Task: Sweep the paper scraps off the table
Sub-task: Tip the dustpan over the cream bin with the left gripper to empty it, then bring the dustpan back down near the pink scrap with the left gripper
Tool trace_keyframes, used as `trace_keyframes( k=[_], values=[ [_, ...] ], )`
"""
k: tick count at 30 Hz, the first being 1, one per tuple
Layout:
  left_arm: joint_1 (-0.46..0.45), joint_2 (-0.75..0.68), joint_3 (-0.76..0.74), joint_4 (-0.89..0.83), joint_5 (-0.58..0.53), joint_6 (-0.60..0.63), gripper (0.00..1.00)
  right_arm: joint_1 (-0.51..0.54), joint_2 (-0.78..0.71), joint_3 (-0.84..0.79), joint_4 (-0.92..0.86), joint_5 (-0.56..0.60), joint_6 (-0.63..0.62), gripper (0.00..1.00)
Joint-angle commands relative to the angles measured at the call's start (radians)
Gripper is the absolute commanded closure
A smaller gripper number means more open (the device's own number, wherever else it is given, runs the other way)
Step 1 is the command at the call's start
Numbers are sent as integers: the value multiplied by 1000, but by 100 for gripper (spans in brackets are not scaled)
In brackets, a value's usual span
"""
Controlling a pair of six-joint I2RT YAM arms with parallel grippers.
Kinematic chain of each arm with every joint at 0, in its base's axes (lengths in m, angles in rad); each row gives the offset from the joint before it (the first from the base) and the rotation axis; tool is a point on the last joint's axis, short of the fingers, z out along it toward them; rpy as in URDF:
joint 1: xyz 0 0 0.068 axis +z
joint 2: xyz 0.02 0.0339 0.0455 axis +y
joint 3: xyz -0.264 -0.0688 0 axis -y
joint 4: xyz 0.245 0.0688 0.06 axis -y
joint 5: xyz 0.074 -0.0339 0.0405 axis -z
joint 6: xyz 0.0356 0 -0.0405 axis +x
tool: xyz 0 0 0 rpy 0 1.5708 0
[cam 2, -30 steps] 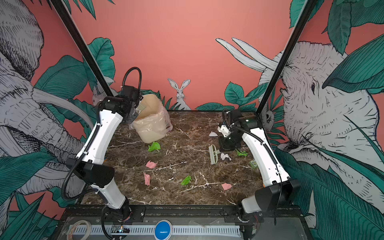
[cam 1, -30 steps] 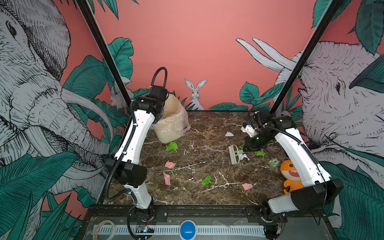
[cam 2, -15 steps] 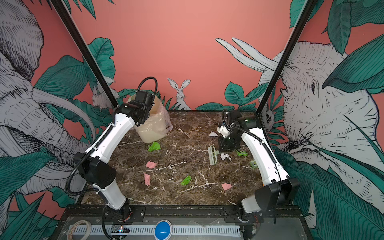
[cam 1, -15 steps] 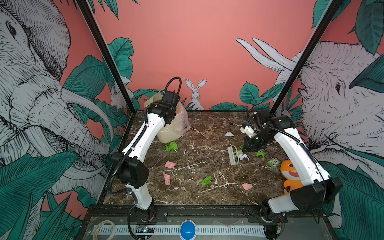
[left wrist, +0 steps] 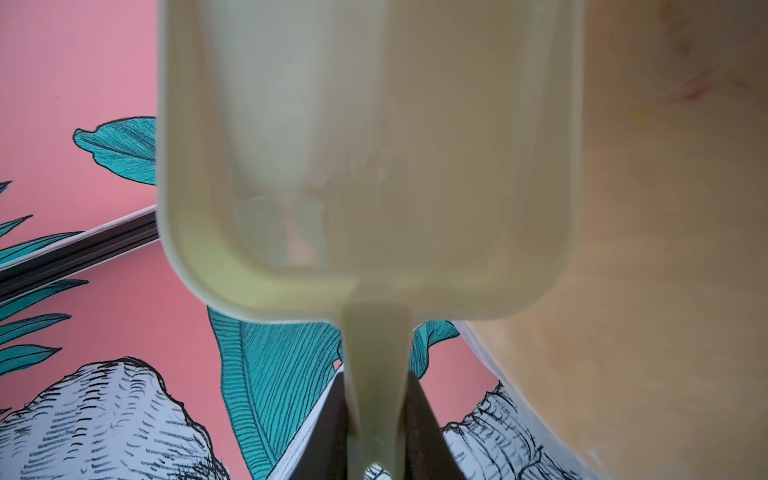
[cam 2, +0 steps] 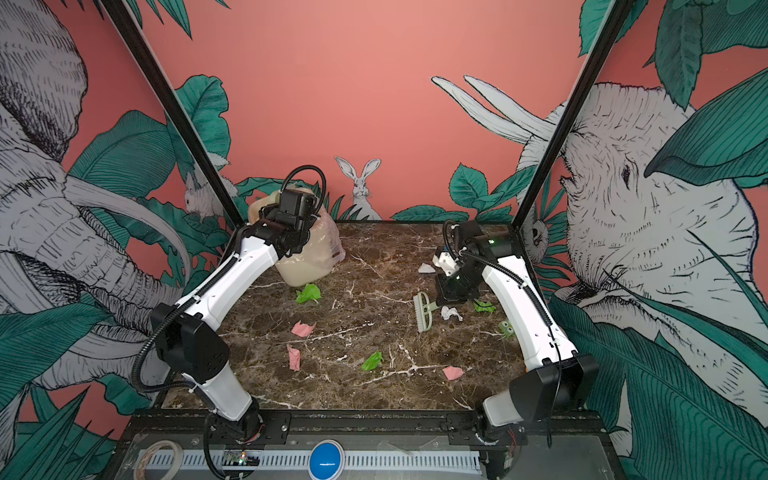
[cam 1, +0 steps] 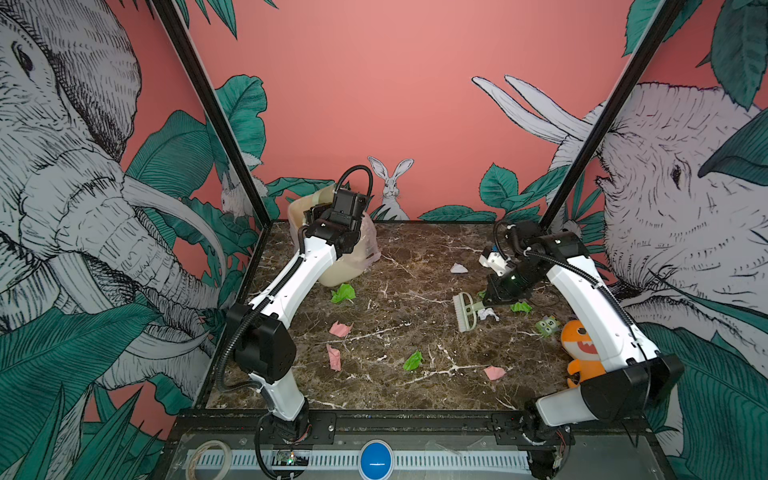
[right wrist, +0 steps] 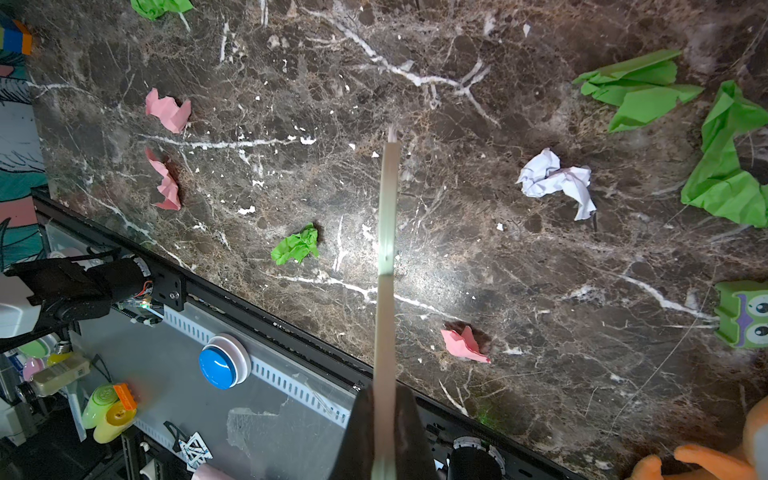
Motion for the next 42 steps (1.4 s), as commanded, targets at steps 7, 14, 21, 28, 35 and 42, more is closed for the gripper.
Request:
trace_keyframes(
  k=[7,14,21,28,35,42],
  values=[
    [-6,-79,-14,74,-17,21,98,-3,-10,-1,-9,-16,-7,100],
    [-5,-107,24,11,10,-77,94,-3,-17,1,-8,-11,-3,100],
    [-23,-121,107,-86,44,-211,95,-3,-34,4,-12,2,6,100],
    [-96,-112,252,-264,124,-422,95,-3,-60,4,-20,30,17,100],
    [-235,-90,310,-415,291,-663,95,-25,-107,-28,-41,68,28,100],
    [-361,-42,252,-505,467,-838,95,-56,-182,-98,-51,94,66,100]
  ],
)
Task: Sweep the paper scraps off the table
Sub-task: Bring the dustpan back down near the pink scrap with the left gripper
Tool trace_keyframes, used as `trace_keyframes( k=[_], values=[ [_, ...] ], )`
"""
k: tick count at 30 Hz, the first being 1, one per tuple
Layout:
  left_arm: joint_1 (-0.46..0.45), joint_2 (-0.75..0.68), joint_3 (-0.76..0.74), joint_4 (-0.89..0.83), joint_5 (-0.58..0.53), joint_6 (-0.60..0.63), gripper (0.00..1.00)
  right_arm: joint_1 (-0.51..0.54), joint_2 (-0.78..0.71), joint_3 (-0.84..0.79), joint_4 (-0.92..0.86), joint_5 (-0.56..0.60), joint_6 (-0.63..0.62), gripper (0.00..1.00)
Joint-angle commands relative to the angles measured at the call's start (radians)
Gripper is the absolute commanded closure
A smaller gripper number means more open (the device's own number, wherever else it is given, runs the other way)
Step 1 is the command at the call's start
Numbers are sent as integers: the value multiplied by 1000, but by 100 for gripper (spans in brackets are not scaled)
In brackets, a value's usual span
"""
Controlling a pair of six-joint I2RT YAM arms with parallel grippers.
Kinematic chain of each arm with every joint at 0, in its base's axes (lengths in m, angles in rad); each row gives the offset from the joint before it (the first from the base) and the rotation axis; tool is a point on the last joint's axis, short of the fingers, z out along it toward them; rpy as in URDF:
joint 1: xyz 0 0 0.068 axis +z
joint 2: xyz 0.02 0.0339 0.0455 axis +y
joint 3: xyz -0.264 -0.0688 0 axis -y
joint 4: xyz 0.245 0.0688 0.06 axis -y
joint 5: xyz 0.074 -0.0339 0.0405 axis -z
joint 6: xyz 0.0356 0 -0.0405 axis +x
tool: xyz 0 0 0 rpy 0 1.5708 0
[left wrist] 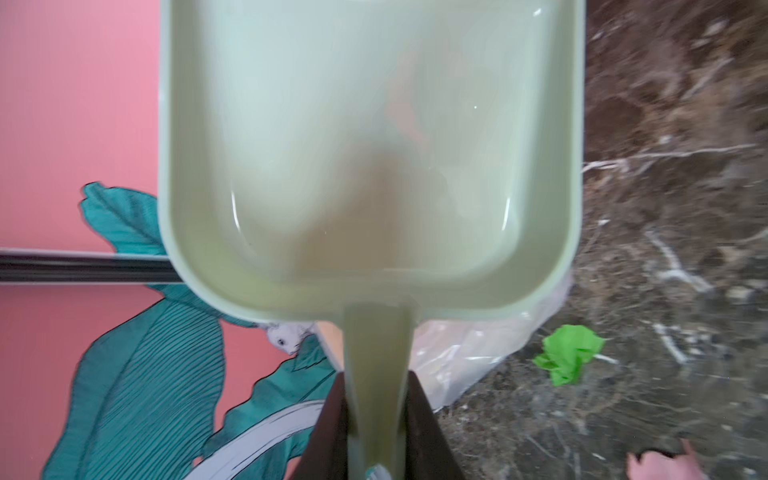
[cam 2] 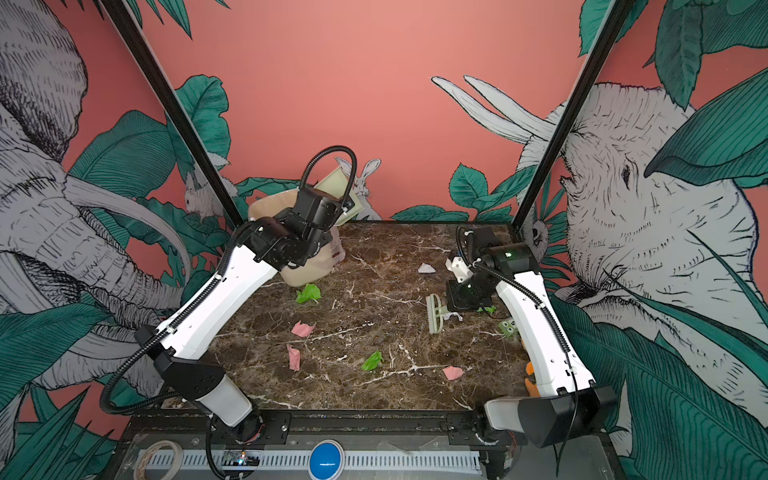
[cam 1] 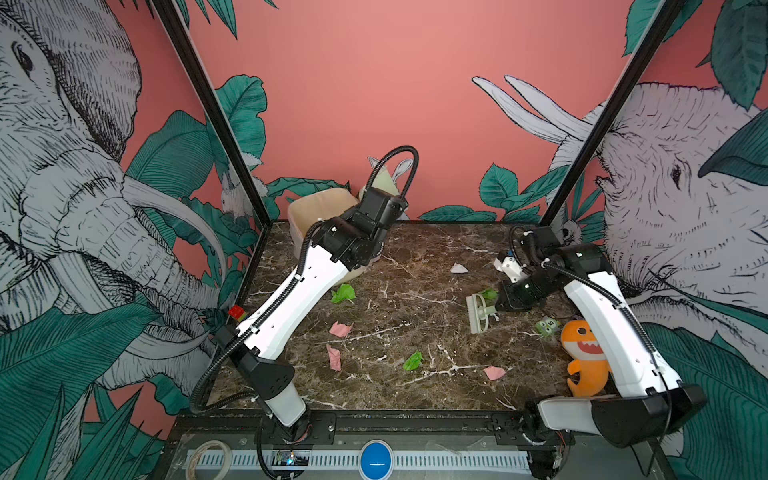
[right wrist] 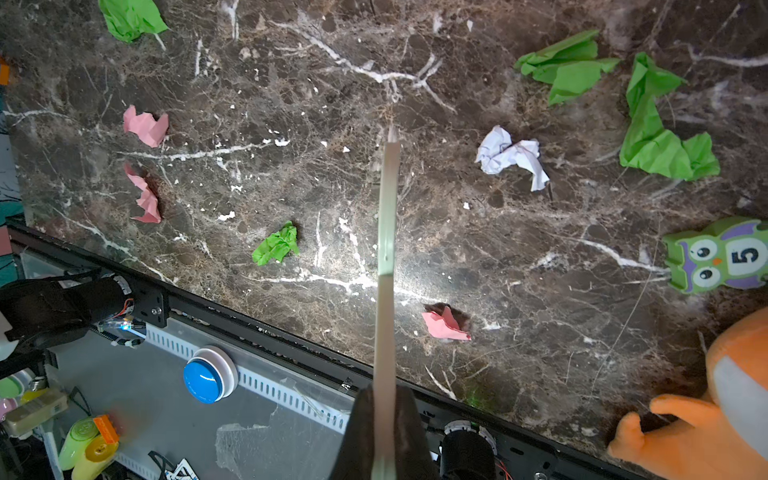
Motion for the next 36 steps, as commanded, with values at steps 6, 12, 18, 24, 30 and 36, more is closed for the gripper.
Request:
trace_keyframes(
  k=[6,12,18,24,30,36],
  values=[
    [-100,18,-137,-81,358,-230,95,-23,-124,-120,-13,62,98,100],
    [-164,12,-305,-36,549,-245,94,-23,-191,-184,-28,210,153,100],
    [-232,26,-414,-4,665,-240,94,3,-200,-177,-91,335,166,100],
    [-262,16,-517,61,786,-253,93,75,-203,-223,-113,398,219,100],
    [-302,42,-566,84,828,-275,93,169,-184,-250,-125,471,279,100],
    [-339,62,-584,111,829,-284,92,182,-207,-301,-105,471,326,100]
  ],
)
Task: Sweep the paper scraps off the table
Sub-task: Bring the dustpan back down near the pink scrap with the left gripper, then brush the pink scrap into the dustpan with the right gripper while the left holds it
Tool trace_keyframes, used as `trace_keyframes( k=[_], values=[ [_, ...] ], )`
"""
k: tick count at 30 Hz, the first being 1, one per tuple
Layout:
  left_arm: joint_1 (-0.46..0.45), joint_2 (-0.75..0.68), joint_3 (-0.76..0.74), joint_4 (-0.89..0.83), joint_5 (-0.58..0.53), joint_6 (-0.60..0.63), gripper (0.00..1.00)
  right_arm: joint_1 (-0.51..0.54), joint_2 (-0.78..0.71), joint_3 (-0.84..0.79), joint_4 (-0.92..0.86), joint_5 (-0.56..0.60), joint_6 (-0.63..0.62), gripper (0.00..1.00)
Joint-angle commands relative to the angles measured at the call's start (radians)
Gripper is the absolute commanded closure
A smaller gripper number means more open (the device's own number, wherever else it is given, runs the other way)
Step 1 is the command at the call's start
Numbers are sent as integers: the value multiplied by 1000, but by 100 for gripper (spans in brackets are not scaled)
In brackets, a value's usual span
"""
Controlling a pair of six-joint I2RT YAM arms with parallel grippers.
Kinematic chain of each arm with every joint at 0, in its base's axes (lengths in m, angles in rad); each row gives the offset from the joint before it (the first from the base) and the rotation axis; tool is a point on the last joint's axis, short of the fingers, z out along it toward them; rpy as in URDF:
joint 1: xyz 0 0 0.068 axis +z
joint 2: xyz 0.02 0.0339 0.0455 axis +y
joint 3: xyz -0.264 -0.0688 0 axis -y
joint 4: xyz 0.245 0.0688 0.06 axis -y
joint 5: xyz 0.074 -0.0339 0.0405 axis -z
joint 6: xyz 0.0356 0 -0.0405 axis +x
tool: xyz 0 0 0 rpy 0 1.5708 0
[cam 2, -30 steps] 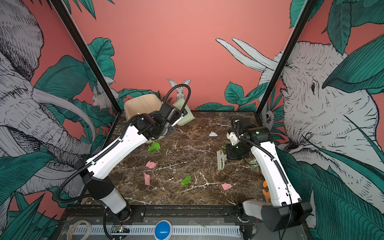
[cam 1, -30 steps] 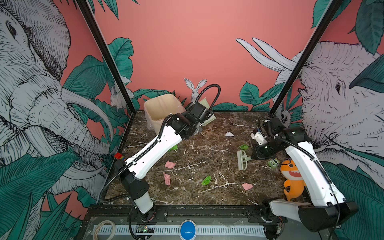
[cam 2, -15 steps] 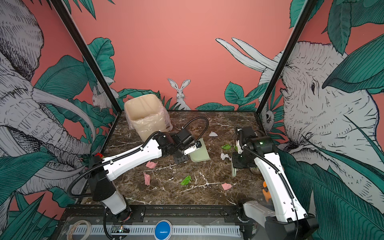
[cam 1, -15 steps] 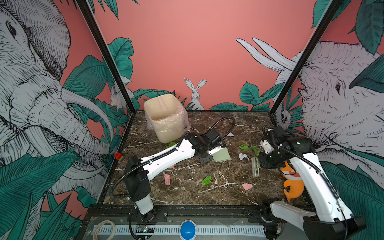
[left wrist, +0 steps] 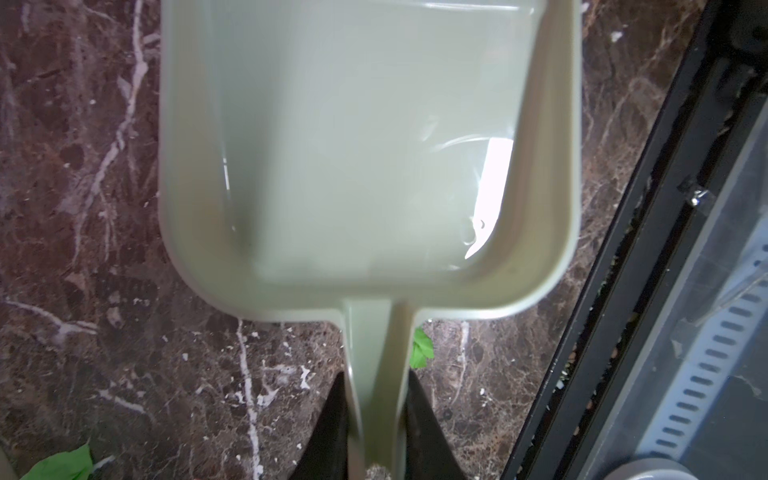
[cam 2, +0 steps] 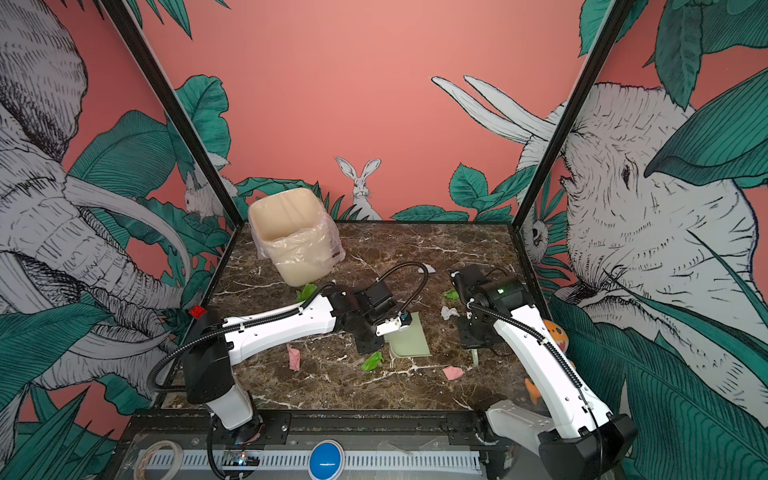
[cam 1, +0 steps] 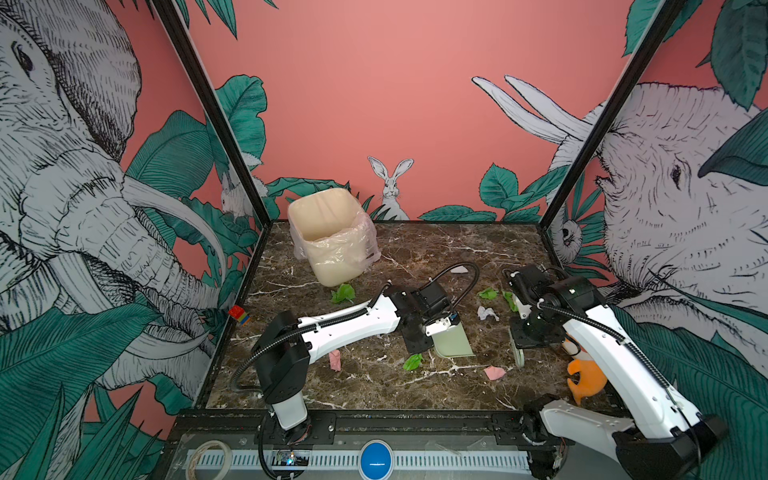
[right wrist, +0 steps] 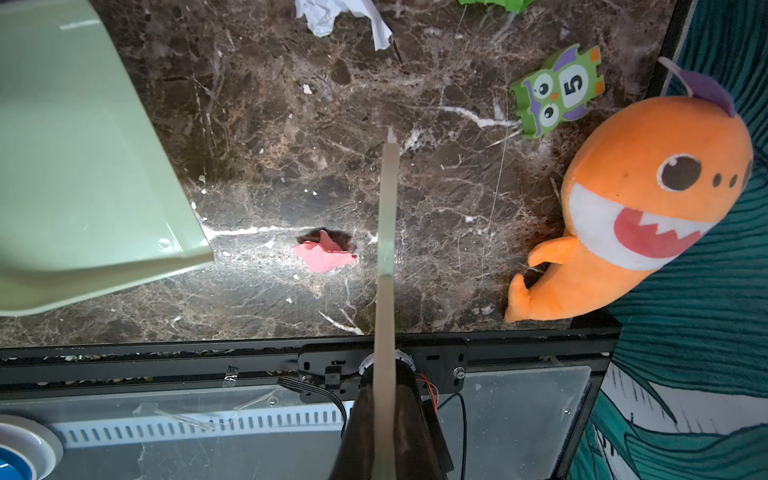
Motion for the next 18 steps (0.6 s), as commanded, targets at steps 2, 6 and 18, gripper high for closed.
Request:
trace_keyframes(
  k=[2,6,18],
  values=[
    [-29,6,-21,29,3,-22,92,6,-33,-42,-10,22,62,100],
    [-58,19,-38,41,-46,-17,92,7,-39,-82,5,2,82,100],
    [-89,19,-103,61,-81,4,92,7,-45,-172,60,-66,116,100]
  ],
)
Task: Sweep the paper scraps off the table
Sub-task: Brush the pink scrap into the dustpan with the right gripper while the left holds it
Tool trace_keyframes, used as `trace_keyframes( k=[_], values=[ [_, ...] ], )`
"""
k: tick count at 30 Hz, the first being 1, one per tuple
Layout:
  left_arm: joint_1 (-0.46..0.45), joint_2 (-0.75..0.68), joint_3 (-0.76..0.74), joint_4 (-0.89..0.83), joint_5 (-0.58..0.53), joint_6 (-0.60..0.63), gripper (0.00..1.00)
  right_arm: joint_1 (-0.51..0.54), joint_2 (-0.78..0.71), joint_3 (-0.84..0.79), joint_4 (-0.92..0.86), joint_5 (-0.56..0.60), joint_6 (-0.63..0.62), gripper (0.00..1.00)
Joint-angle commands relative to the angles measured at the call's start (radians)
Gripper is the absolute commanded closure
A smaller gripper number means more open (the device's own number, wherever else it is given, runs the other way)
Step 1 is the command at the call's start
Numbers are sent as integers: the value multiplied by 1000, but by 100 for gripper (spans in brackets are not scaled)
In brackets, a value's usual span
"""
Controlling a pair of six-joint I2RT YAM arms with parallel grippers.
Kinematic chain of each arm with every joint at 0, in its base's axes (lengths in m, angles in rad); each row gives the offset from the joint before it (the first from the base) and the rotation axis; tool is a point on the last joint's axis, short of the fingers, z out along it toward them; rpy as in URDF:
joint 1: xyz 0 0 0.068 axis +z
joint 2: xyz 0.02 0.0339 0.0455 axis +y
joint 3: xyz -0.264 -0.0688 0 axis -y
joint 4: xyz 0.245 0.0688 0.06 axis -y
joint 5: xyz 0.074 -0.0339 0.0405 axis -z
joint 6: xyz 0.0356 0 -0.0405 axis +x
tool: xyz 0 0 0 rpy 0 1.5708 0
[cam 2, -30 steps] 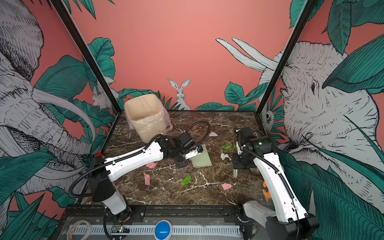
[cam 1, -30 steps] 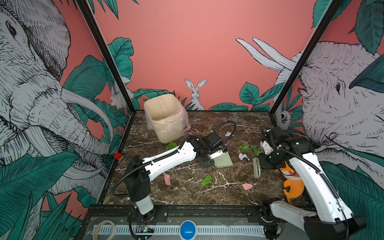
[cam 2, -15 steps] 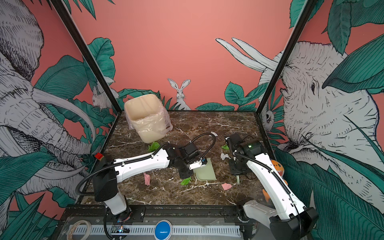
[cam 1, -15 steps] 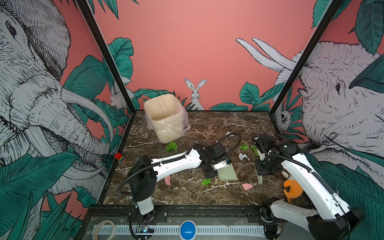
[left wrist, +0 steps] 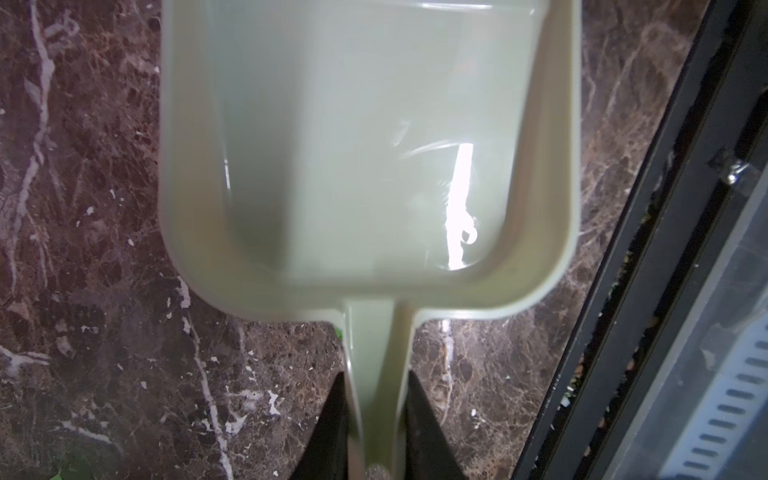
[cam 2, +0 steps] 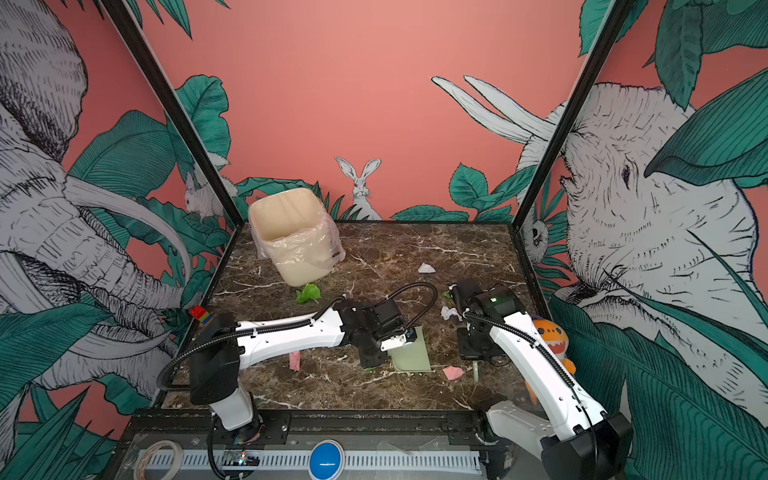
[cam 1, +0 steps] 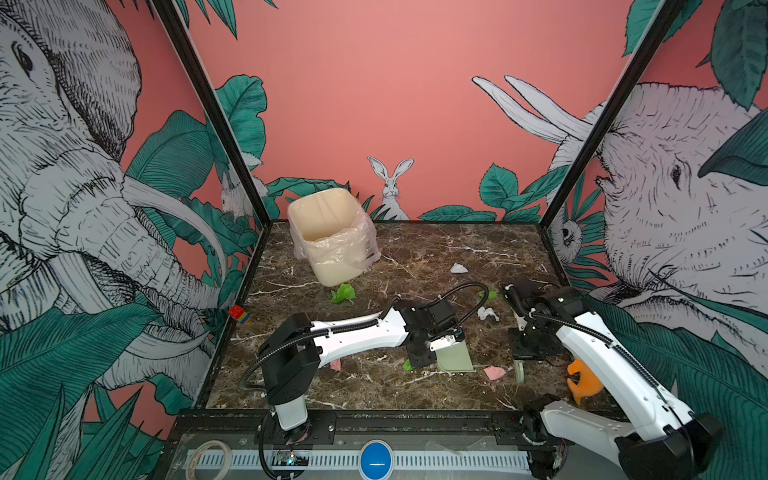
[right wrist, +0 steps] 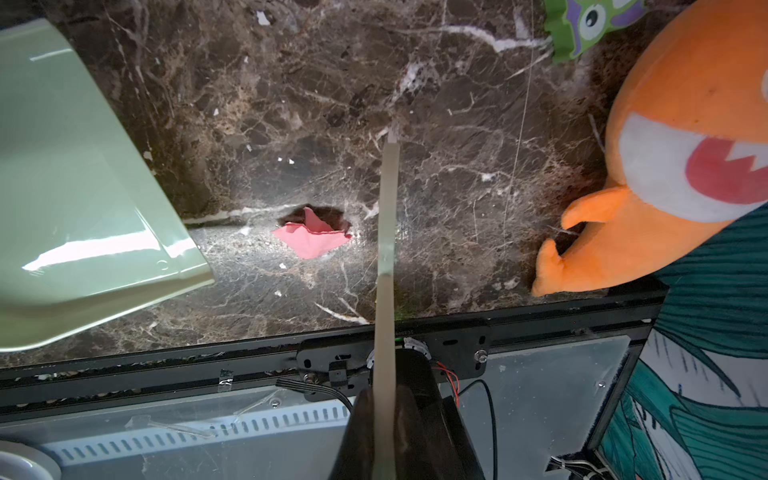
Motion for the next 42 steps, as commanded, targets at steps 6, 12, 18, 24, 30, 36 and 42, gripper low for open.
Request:
trace_keyframes(
  k=[6,12,18,24,30,36,42],
  values=[
    [-20,5,-37,11,-26,19,92,16,-15,-39,39,-67,44,100],
    [-39,23,-42,21,-12,9,92,43,-20,-52,62,-88,72,100],
    [-49,32,-36,22,-19,9,92,70,-19,-59,88,-101,97,100],
    [-57,45,-40,28,-24,3,93,92,-28,-42,114,-132,130,100],
    [-59,51,-41,31,-34,-2,93,110,-25,-5,98,-139,141,100],
    [-62,54,-39,28,-38,-8,93,108,-36,40,-2,-53,119,100],
    [-65,60,-39,25,-37,-2,93,107,-28,26,-31,-25,104,100]
  ],
)
